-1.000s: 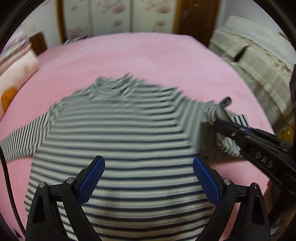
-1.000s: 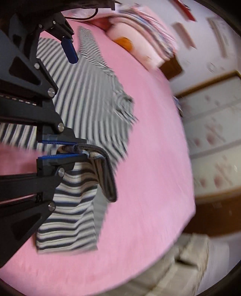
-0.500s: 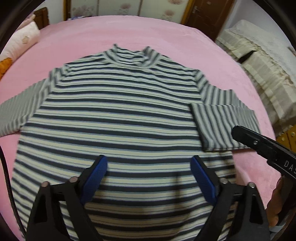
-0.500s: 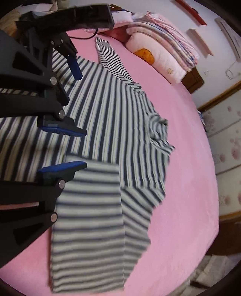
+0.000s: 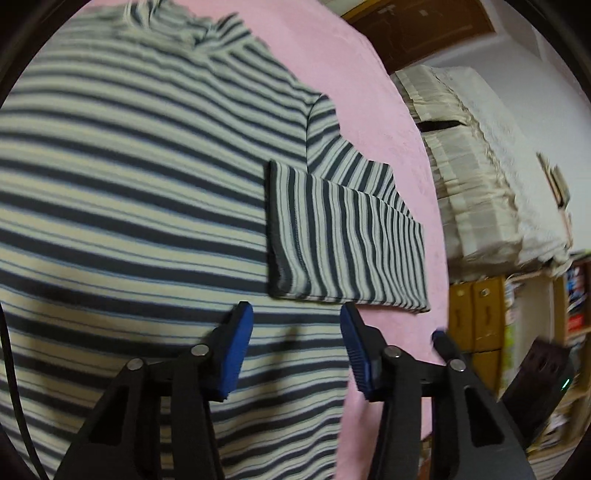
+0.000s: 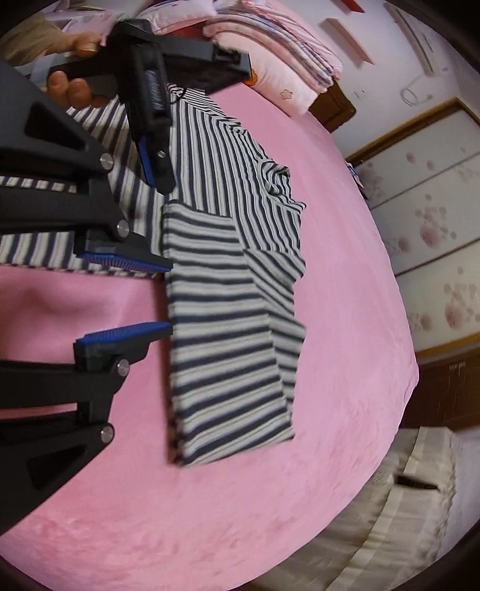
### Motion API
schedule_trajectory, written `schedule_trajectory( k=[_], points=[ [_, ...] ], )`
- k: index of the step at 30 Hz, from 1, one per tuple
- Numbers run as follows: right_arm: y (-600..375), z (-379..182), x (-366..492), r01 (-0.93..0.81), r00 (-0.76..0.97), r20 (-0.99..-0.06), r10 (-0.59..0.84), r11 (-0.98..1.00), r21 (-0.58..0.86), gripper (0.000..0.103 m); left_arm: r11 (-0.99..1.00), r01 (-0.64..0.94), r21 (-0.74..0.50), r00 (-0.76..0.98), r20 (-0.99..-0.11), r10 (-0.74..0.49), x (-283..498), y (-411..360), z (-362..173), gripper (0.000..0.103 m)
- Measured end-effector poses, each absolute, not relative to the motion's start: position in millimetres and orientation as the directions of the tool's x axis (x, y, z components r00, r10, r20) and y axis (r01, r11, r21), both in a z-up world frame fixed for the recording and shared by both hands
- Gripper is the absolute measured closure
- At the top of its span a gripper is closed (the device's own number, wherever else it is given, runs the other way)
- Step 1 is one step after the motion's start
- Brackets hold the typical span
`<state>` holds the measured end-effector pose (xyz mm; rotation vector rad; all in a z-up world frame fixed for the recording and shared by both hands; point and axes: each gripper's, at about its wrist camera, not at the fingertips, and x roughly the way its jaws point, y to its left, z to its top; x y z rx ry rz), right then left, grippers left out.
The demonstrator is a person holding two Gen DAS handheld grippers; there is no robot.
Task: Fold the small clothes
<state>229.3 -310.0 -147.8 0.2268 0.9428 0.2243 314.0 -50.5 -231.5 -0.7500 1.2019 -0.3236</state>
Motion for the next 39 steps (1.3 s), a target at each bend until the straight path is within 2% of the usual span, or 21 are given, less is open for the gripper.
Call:
schedule_trajectory(
  k=[12, 13, 17, 21, 27, 39],
  points=[
    [-327.9, -167.5, 210.7, -0.055, 0.564, -0.771, 0.296, 0.945, 0.322, 0.075, 0.633, -0.228, -0.739, 0.388, -0.666, -0.638, 335.6, -63.8, -253.9, 0.059],
    [-330.2, -168.8, 209.7, -0.050, 0.564, -0.771, 0.295, 0.945, 0.325, 0.075, 0.633, -0.226, -0.741, 0.387, -0.665, -0.639, 337.7, -65.4, -255.1, 0.061],
    [-338.1, -172.0, 205.4, -0.030, 0.565, -0.770, 0.296, 0.940, 0.340, 0.075, 0.632, -0.226, -0.741, 0.376, -0.665, -0.645, 343.0, -72.1, -259.5, 0.083],
    [-342.6, -172.6, 202.3, -0.017, 0.567, -0.769, 0.293, 0.938, 0.345, 0.075, 0.652, -0.238, -0.720, 0.384, -0.686, -0.618, 345.9, -79.3, -260.7, 0.091],
    [-342.1, -172.6, 197.3, -0.033, 0.569, -0.767, 0.296, 0.940, 0.339, 0.075, 0.738, -0.216, -0.640, 0.402, -0.747, -0.530, 347.3, -88.6, -245.9, 0.093],
    [-323.7, -168.0, 200.5, -0.067, 0.545, -0.801, 0.250, 0.964, 0.256, 0.075, 0.867, -0.115, -0.486, 0.433, -0.809, -0.396, 351.4, -102.7, -205.4, 0.093]
  ],
)
